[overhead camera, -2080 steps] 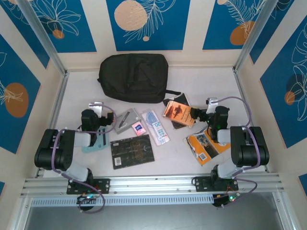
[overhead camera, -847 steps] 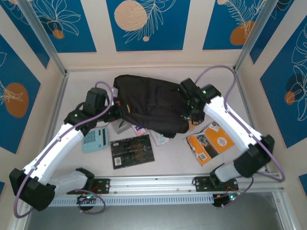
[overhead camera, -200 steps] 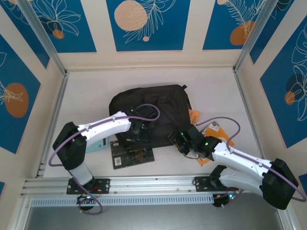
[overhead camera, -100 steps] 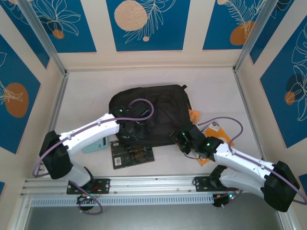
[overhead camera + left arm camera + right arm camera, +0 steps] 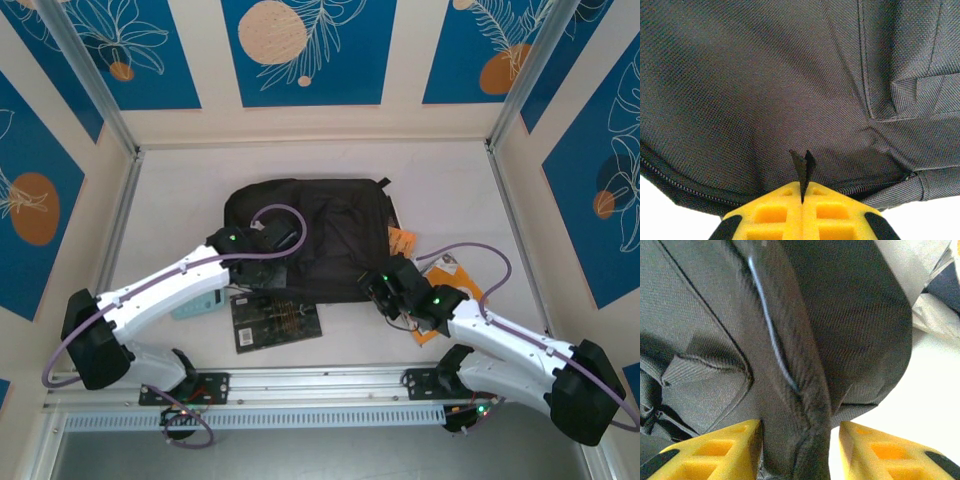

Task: Pack books, pencil case, and school supplies into a backpack

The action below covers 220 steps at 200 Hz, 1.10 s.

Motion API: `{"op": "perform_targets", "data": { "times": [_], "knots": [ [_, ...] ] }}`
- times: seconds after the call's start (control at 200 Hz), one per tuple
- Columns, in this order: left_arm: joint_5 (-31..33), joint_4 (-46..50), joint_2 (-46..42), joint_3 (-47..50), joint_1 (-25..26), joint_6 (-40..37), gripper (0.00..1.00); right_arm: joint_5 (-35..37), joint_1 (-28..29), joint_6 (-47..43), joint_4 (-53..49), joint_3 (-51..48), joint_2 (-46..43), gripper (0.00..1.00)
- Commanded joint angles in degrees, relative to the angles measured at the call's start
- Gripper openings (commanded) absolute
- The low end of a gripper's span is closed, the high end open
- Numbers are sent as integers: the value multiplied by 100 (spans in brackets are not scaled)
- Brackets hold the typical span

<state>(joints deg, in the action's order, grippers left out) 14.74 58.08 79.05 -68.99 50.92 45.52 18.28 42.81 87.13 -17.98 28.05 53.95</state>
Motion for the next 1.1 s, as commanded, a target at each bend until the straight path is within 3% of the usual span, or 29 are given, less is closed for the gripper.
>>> {"op": "perform_targets", "data": {
  "times": [0.0, 0.155, 0.305, 0.4, 0.455, 0.61, 0.7, 1.095],
  "knots": [
    [312, 213, -254, 66, 43, -202, 0, 260, -109, -210, -487, -68, -43, 45],
    [234, 61, -436, 137, 42, -283, 0, 73, -328, -361, -409, -110, -8, 45],
    [-387, -570, -619, 402, 41, -398, 0, -338, -390, -479, 118, -152, 154, 73],
    [-674, -855, -633, 485, 50, -419, 0, -440, -395, -480, 292, -126, 199, 75],
    [-797, -991, -652, 519, 48, -455, 0, -407, -401, -466, 298, -107, 203, 67],
    [-773, -1124, -814, 575, 44, -632, 0, -341, -549, -591, 9, -25, 162, 21],
    [-554, -1116, -994, 632, 46, -784, 0, -302, -730, -875, -407, 182, 133, 3],
    [190, -827, -1348, 762, 41, -1056, 0, -595, -1723, -1891, -1057, 577, 99, 0]
  ]
}}
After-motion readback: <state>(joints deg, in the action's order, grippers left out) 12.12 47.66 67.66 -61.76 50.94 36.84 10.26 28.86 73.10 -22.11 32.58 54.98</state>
